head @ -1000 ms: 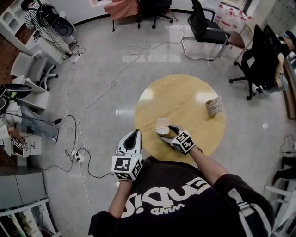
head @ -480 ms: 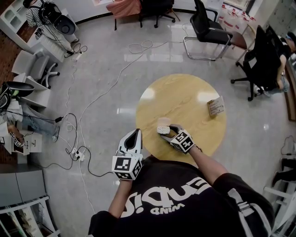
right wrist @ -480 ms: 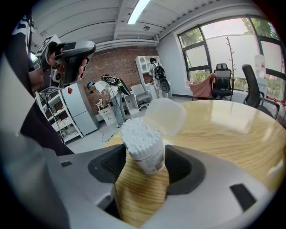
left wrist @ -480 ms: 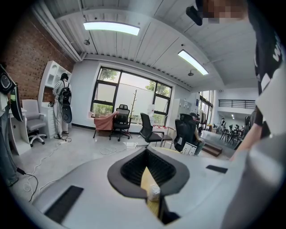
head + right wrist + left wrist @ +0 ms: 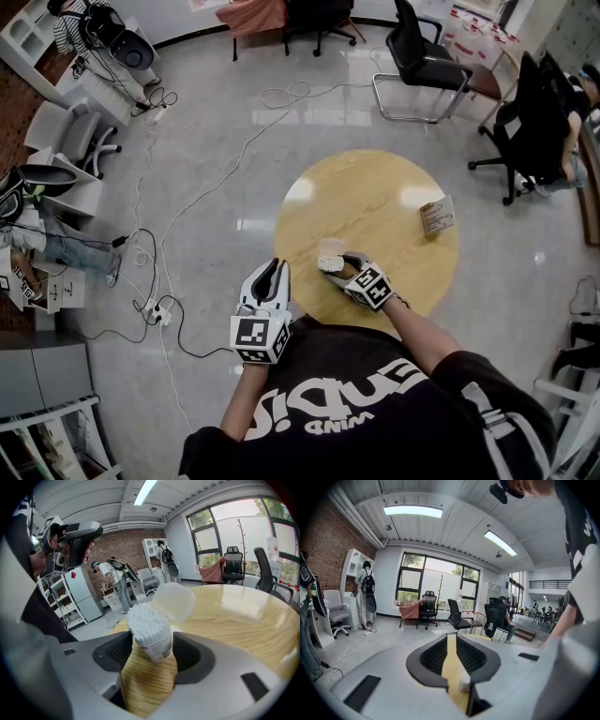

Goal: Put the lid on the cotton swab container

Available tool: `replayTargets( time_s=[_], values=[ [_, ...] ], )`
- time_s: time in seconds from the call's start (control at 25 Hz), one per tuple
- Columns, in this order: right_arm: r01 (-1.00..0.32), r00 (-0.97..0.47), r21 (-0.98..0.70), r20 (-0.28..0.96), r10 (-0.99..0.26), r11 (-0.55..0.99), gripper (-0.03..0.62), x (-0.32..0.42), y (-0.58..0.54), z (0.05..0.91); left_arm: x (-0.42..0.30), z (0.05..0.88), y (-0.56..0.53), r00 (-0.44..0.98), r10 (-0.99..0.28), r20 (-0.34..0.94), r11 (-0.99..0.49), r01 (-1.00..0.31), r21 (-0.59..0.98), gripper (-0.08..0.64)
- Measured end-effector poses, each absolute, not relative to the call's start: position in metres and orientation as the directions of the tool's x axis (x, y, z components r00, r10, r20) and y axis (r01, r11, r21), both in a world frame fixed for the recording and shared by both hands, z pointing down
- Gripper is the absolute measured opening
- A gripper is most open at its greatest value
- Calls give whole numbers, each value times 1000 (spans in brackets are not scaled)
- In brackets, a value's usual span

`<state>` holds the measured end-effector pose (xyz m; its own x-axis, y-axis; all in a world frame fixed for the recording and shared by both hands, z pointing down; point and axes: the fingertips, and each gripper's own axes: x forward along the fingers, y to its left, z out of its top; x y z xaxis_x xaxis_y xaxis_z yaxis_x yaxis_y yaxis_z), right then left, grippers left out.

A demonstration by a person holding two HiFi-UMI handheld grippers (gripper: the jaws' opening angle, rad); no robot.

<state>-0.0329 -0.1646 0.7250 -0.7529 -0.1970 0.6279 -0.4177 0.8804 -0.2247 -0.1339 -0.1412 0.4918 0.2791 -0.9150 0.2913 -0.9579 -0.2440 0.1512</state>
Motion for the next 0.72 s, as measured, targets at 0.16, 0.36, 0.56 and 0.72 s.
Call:
replayTargets(
  time_s=[0.16, 0.36, 0.56, 0.72],
  values=[
    [-421, -753, -225, 627, -200, 879, 268, -34, -165, 725, -132, 489, -143, 306, -915, 263, -267, -948, 174, 148],
    [-421, -753, -231, 628, -196, 877, 268, -34, -165, 726, -127, 483, -147, 355, -910, 213, -311, -926, 215, 192],
    [-422, -753, -233, 628, -195, 876, 268, -33, -164, 725, -124, 487, -149, 371, -901, 227, -326, -921, 212, 192],
    [-424, -751, -231, 630, -197, 876, 267, -33, -165, 725, -124, 494, -153, 381, -895, 230, -340, -919, 199, 192]
  ],
)
